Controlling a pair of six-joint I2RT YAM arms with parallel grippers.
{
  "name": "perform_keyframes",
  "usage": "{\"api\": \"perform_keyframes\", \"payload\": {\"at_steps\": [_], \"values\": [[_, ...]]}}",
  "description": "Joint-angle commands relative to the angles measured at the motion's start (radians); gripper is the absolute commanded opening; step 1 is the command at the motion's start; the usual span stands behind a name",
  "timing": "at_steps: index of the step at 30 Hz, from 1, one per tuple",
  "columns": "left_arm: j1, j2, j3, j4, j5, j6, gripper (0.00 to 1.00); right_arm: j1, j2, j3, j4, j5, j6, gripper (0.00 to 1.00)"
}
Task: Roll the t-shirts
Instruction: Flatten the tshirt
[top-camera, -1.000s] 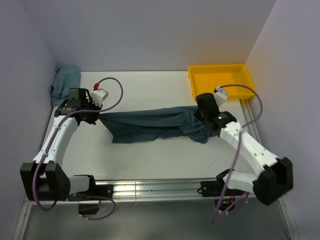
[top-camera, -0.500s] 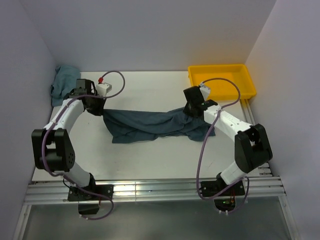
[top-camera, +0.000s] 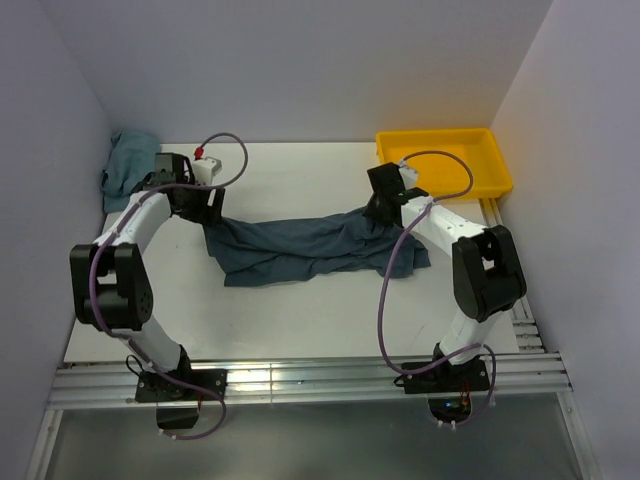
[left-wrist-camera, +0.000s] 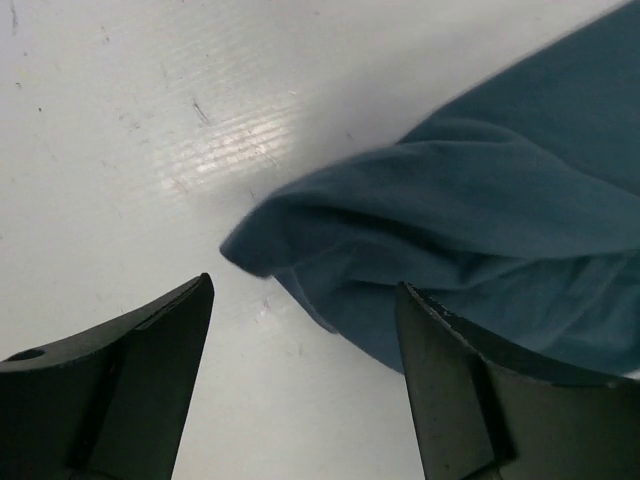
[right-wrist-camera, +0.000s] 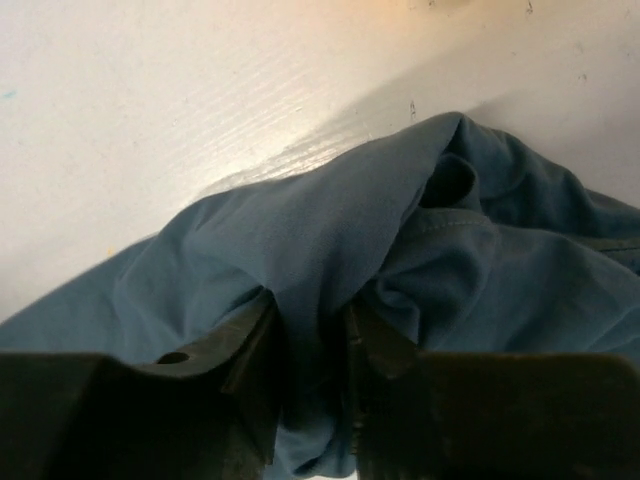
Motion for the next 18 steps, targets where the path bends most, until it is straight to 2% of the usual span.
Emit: {"api": "perform_keyframes", "payload": {"at_steps": [1, 2, 3, 6, 11, 18], "values": [[0.005, -0.145, -0.048, 0.009, 0.068, 0.019, 0.79, -0.009, -0.018, 0.025, 0.041, -0.009, 0.005, 0.39], [0.007, -0.198, -0.074, -0.010, 0.087, 0.030, 0.80, -0.009, -0.026, 0.023, 0.040, -0.003, 0.003, 0.43], [0.007, -0.222, -0.125, -0.028, 0.099, 0.057, 0.80, -0.009, -0.033, 0.023, 0.038, 0.001, 0.003, 0.53], [0.007, -0.285, -0.208, -0.080, 0.136, 0.099, 0.76, -0.009, -0.065, 0.034, 0.017, 0.038, -0.001, 0.62], [0.005, -0.343, -0.317, -0.110, 0.180, 0.134, 0.70, -0.009, -0.128, 0.028, 0.001, 0.058, -0.001, 0.64], [-0.053, -0.285, -0.381, -0.094, 0.216, 0.110, 0.63, -0.007, -0.254, -0.056, 0.006, 0.061, 0.008, 0.65]]}}
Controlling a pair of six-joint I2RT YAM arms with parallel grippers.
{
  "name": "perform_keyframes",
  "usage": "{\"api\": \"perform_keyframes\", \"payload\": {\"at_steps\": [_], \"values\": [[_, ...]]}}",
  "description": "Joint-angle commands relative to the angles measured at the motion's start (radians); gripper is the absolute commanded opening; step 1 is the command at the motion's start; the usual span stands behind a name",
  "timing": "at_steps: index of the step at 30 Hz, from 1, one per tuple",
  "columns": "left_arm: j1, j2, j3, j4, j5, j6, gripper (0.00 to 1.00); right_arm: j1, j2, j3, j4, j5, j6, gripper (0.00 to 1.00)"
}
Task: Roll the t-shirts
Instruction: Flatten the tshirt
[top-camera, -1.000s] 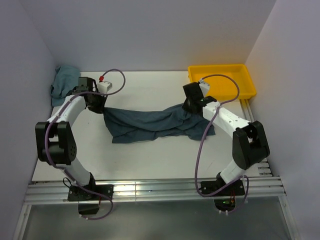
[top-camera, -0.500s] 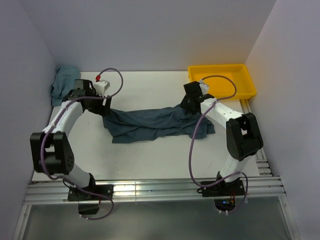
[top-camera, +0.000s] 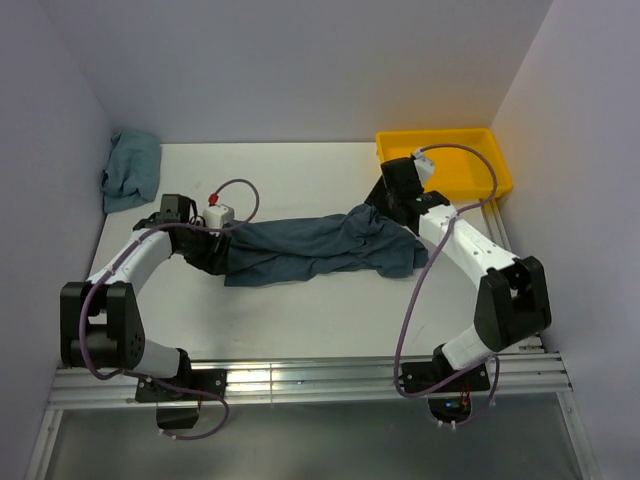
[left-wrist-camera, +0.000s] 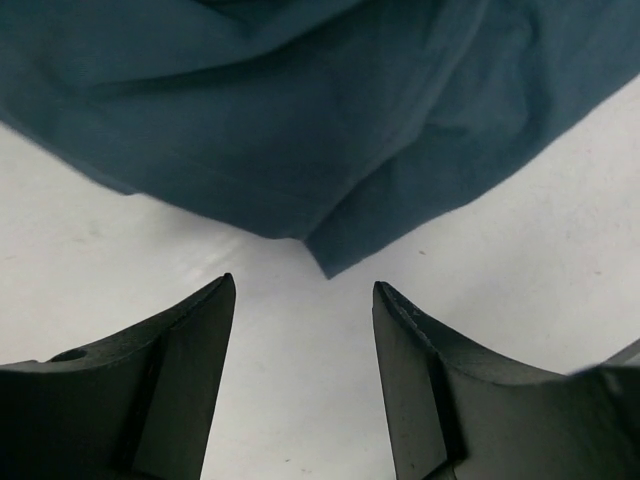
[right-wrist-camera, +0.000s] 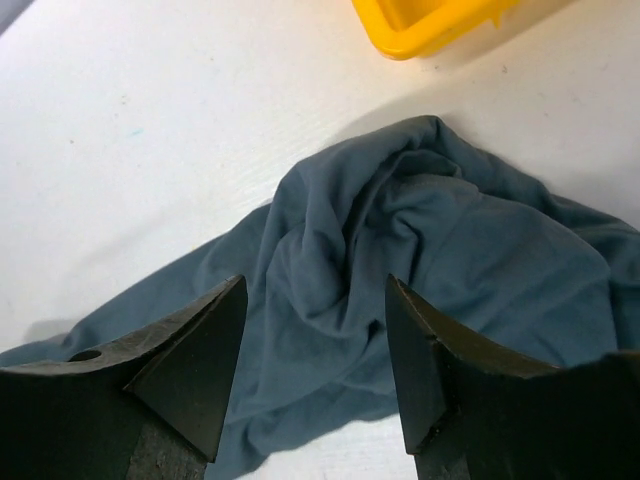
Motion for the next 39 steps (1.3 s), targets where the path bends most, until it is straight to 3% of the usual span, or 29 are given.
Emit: {"api": "perform_keyframes", "payload": {"at_steps": [1, 12, 31, 39], "values": [[-0.040, 0.017, -0.028, 0.049, 0.046, 0.000, 0.63, -0.003, -0.110, -0.043, 0.008, 0.032, 0.007, 0.65], [-0.059, 0.091, -0.046, 0.218, -0.054, -0.170, 0.64, 0.029, -0.266, -0.165, 0.011, 0.047, 0.007, 0.65], [-0.060, 0.106, -0.028, 0.154, -0.094, -0.167, 0.72, 0.032, -0.288, -0.251, 0.038, 0.075, -0.002, 0.65], [-0.075, 0.190, 0.001, 0.169, -0.034, -0.193, 0.66, 0.032, -0.290, -0.264, 0.032, 0.086, -0.006, 0.65]]}}
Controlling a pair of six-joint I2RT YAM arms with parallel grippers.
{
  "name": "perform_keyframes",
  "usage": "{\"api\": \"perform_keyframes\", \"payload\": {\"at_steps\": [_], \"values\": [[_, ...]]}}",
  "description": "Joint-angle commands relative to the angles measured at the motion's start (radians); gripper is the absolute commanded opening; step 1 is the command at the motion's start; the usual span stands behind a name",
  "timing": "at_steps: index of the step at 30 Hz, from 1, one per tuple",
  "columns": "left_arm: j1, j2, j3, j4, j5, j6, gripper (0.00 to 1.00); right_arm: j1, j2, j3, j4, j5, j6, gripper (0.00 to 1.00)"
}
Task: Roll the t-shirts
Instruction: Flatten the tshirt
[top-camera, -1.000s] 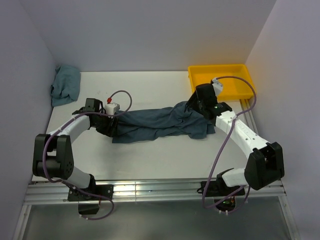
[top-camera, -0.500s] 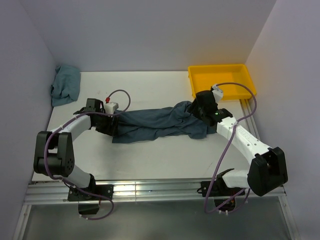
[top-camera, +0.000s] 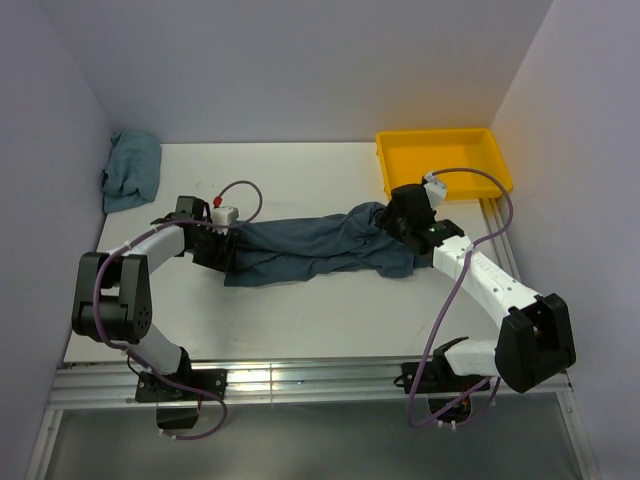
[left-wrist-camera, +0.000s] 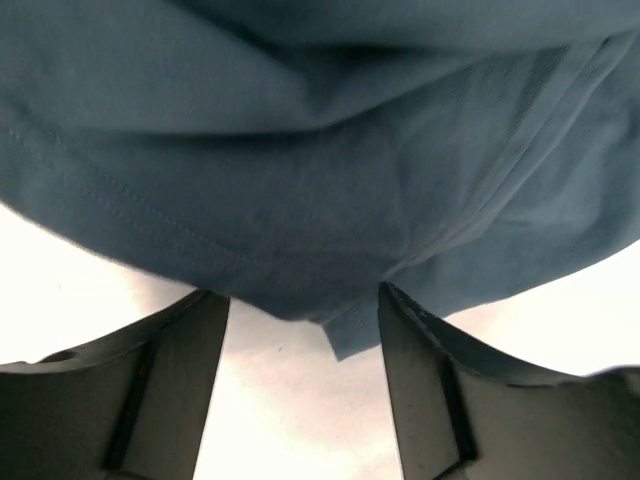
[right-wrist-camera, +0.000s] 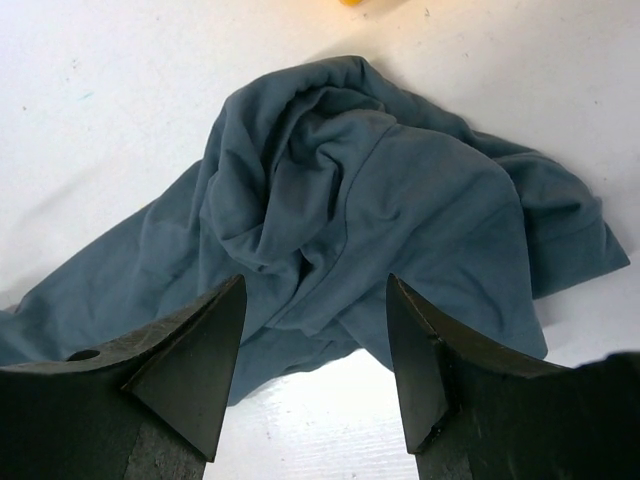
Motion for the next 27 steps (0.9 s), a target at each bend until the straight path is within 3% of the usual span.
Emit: {"api": "perform_keyframes", "payload": {"at_steps": [1, 6, 10, 12, 19, 27], "values": [[-0.020, 0.015, 0.031, 0.014, 0.046, -0.017, 0.65, 0.006, -0.021, -0.007, 0.014, 0.041, -0.010, 0.65], [-0.042, 0.001, 0.040, 0.020, 0.042, -0.023, 0.51, 0.005, -0.029, -0.010, 0.001, 0.058, -0.015, 0.65], [-0.043, -0.017, 0.058, -0.006, 0.034, -0.020, 0.30, 0.005, -0.038, -0.024, 0.002, 0.059, -0.015, 0.65], [-0.043, -0.033, 0.063, -0.018, 0.023, -0.017, 0.29, 0.005, -0.042, -0.031, 0.002, 0.058, -0.015, 0.65], [-0.043, -0.066, 0.087, -0.061, -0.006, 0.006, 0.04, 0.006, -0.072, -0.083, 0.008, 0.052, -0.006, 0.65], [-0.042, -0.094, 0.115, -0.095, -0.026, 0.014, 0.00, 0.005, -0.081, -0.168, 0.034, 0.044, 0.014, 0.67]]}}
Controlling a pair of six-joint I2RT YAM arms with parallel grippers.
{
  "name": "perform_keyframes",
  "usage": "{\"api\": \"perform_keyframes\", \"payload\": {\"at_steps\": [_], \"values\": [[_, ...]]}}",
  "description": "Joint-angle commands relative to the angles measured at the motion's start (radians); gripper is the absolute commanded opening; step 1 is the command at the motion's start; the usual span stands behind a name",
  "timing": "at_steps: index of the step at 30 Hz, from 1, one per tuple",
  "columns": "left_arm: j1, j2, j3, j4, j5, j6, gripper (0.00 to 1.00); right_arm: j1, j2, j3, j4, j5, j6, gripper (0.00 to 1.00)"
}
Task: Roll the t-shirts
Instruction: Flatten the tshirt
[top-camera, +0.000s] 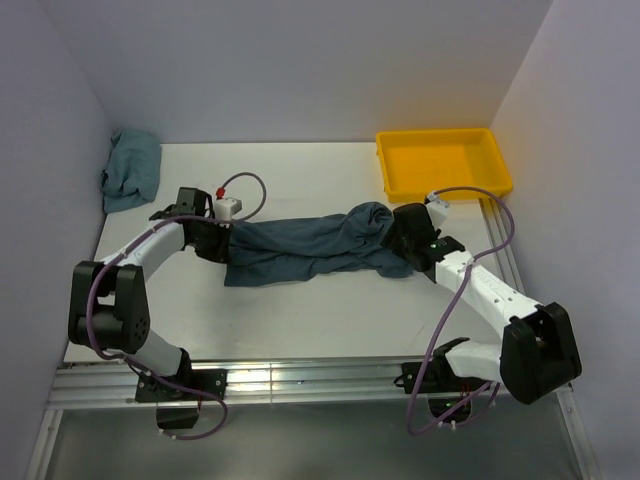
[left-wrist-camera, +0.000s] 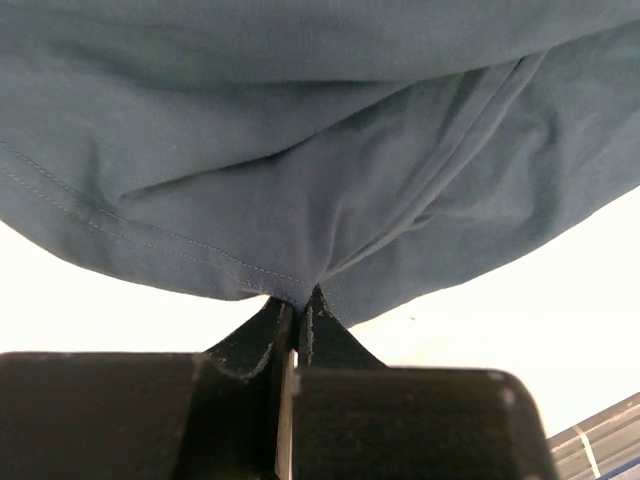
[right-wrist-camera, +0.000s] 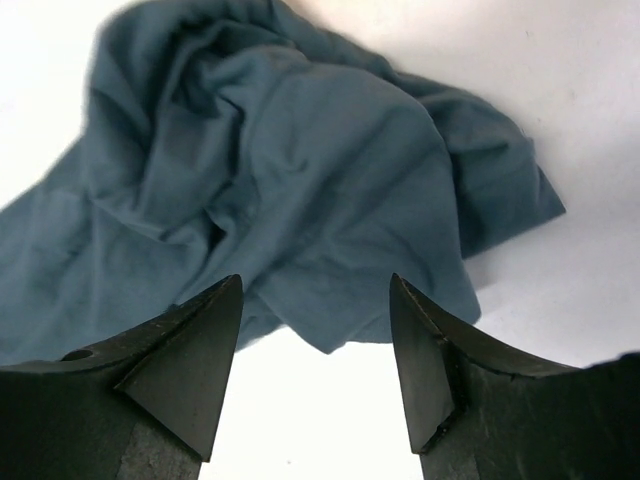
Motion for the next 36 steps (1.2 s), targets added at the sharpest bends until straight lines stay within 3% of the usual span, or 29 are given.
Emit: {"api": "perform_keyframes", "payload": {"at_steps": [1, 11, 25, 36], "values": [[-0.001, -0.042, 0.052, -0.028, -0.010, 0.017, 0.00, 0.005, -0.017, -0.034, 0.027, 0.022, 0.022, 0.68], [-0.001, -0.064, 0.086, -0.059, -0.025, 0.027, 0.00, 0.003, -0.005, -0.071, -0.047, 0.117, 0.071, 0.73], [-0.001, -0.065, 0.118, -0.078, -0.015, 0.031, 0.00, -0.037, 0.033, -0.132, -0.006, 0.096, 0.110, 0.75], [-0.001, -0.061, 0.135, -0.088, -0.013, 0.027, 0.00, -0.048, 0.124, -0.128, 0.073, 0.060, 0.137, 0.67]]}}
